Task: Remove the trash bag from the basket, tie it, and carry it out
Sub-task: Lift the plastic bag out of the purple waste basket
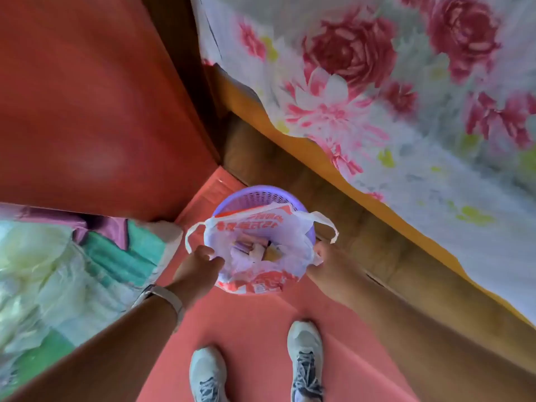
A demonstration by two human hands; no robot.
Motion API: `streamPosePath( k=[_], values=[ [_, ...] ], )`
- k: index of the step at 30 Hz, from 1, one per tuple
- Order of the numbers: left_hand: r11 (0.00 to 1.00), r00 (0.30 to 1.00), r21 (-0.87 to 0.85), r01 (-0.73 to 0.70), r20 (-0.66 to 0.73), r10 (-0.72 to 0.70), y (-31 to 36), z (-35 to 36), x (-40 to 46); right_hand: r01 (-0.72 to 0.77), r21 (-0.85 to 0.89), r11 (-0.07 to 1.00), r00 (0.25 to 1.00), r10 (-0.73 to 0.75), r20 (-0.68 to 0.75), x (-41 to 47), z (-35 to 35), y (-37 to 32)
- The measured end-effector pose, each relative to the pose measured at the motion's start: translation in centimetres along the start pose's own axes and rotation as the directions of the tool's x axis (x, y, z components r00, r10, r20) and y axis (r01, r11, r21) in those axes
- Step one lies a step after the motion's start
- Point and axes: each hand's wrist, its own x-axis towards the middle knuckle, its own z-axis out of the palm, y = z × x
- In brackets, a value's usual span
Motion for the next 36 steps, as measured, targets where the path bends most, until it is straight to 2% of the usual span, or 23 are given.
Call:
streamPosePath(
  k=[4,7,10,13,16,20,22,24,28,32,34,36],
  values=[
    [0.998,0.996,-0.049,-0.047,-0.082,0.043,-1.5,1.5,4.2,-0.004,0.01,1.0,0.994,0.005,-0.108,4.4,3.0,2.0],
    [0.997,0.999,-0.079,0.006,-0.048,-0.01,-2.1,2.5,5.6,-0.051,0.073,0.996,0.987,0.061,-0.149,6.3,5.0,3.0],
    [0.999,0.999,-0.032,0.031,-0.022,-0.032,-2.9,3.0,6.8,-0.117,0.085,0.99,0.984,0.127,-0.129,7.3,5.9,3.3],
    [0.999,0.999,0.043,-0.02,-0.047,0.022,-3.7,3.3,7.5,-0.172,0.021,0.985,0.979,0.173,-0.112,7.9,6.6,3.5],
    [0.991,0.996,0.133,-0.022,-0.081,0.033,-4.3,3.7,8.0,-0.142,-0.002,0.99,0.978,0.14,-0.152,8.0,6.9,3.8],
    [0.96,0.991,0.273,-0.058,-0.097,0.088,-4.2,3.6,7.8,-0.163,-0.206,0.965,0.983,0.141,-0.116,7.3,6.7,4.0],
    [0.948,0.992,0.311,-0.07,-0.081,0.1,-3.9,3.3,7.6,-0.146,-0.258,0.955,0.988,0.127,-0.09,7.2,6.5,4.0],
    [0.923,0.99,0.373,-0.098,-0.063,0.13,-3.5,3.0,7.5,-0.132,-0.231,0.964,0.991,0.123,-0.051,6.9,6.2,3.7],
    [0.844,0.972,0.501,-0.19,-0.026,0.233,-3.9,2.3,7.5,-0.014,-0.219,0.976,1.0,0.018,0.014,5.7,5.5,2.2],
    [0.702,0.921,0.635,-0.322,0.038,0.389,-5.0,2.2,7.4,0.133,-0.142,0.981,0.988,-0.12,0.098,3.9,5.3,0.8],
    [0.671,0.926,0.664,-0.33,0.089,0.366,-4.6,2.4,6.9,0.17,-0.139,0.976,0.983,-0.158,0.091,3.2,5.3,0.2],
    [0.684,0.921,0.635,-0.359,0.12,0.371,-3.5,3.2,6.4,0.197,-0.152,0.969,0.979,-0.185,0.09,3.0,5.4,-0.3]
  ],
)
